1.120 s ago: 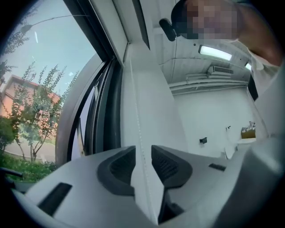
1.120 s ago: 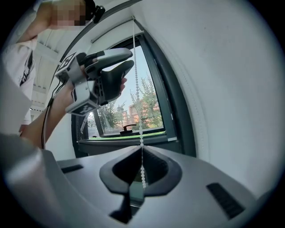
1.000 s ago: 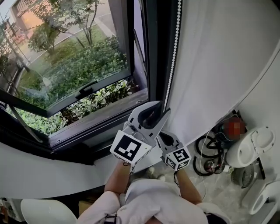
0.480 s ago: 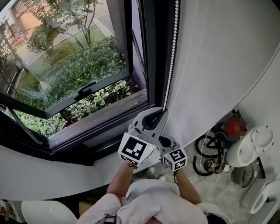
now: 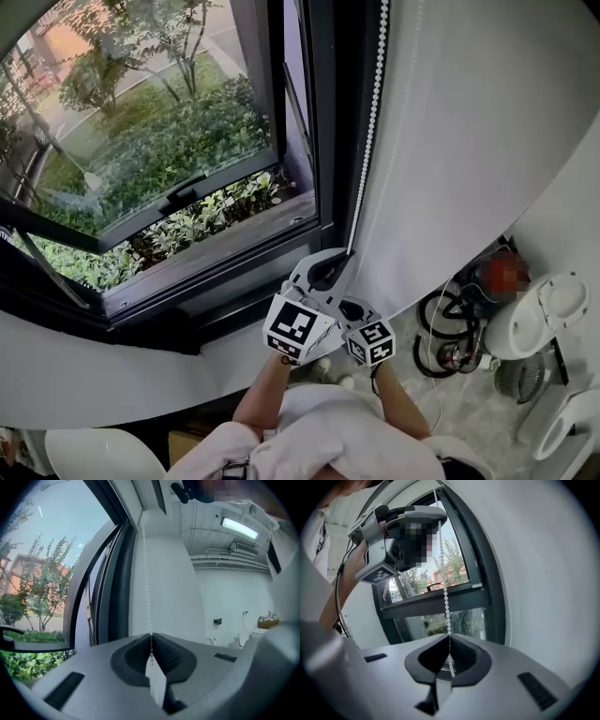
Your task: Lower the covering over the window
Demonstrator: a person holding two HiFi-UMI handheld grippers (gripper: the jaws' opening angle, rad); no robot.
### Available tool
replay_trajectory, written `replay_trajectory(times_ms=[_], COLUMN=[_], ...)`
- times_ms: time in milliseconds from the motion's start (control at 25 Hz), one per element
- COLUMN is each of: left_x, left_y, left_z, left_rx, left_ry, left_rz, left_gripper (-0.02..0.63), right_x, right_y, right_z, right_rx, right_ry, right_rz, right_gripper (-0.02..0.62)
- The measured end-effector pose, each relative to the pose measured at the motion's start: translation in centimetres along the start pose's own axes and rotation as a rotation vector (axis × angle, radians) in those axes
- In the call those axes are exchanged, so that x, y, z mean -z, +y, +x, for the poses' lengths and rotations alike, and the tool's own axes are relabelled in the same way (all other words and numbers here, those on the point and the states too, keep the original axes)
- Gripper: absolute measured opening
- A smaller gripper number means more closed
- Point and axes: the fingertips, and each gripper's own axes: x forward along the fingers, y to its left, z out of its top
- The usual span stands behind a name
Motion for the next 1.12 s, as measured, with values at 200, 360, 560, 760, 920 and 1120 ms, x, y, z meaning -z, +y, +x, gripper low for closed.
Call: replay_trajectory(times_ms=[200, 360, 560, 760, 920, 1120], left_x=[2.5, 4.0, 6.0, 7.9, 9.6, 10.9], left_y=[-0.3, -0.7, -1.3, -1.6, -1.8, -2.0], left_z=[-0.2, -0.2, -0.8, -1.2, -1.7, -2.3], left_rx=[-0.007, -0.005, -0.002, -0.002, -0.002, -0.001], left_ry=[0.035, 0.069, 0.101, 0.134, 0.165, 0.168], left_rz=[-0.022, -0.03, -0.055, -0.062, -0.072, -0.089], left_gripper=[0.018, 0.018, 0.018, 0.018, 0.018, 0.018], right_x=[2.2, 3.8, 6.2, 8.3, 7.6, 2.9], right_y=[-0.2, -0.3, -0.2, -0.2, -0.1, -0.4], right_z=[0.3, 0.6, 0.8, 0.8, -0.1, -2.6], right_rx=[0.0, 0.004, 0.009, 0.022, 0.032, 0.078], right_ry=[0.05, 0.096, 0.157, 0.204, 0.179, 0.067], right_rz=[0.009, 0.001, -0.008, -0.012, -0.016, -0.015], right_gripper=[0.002, 0.003, 0.006, 0.039, 0.101, 0.129])
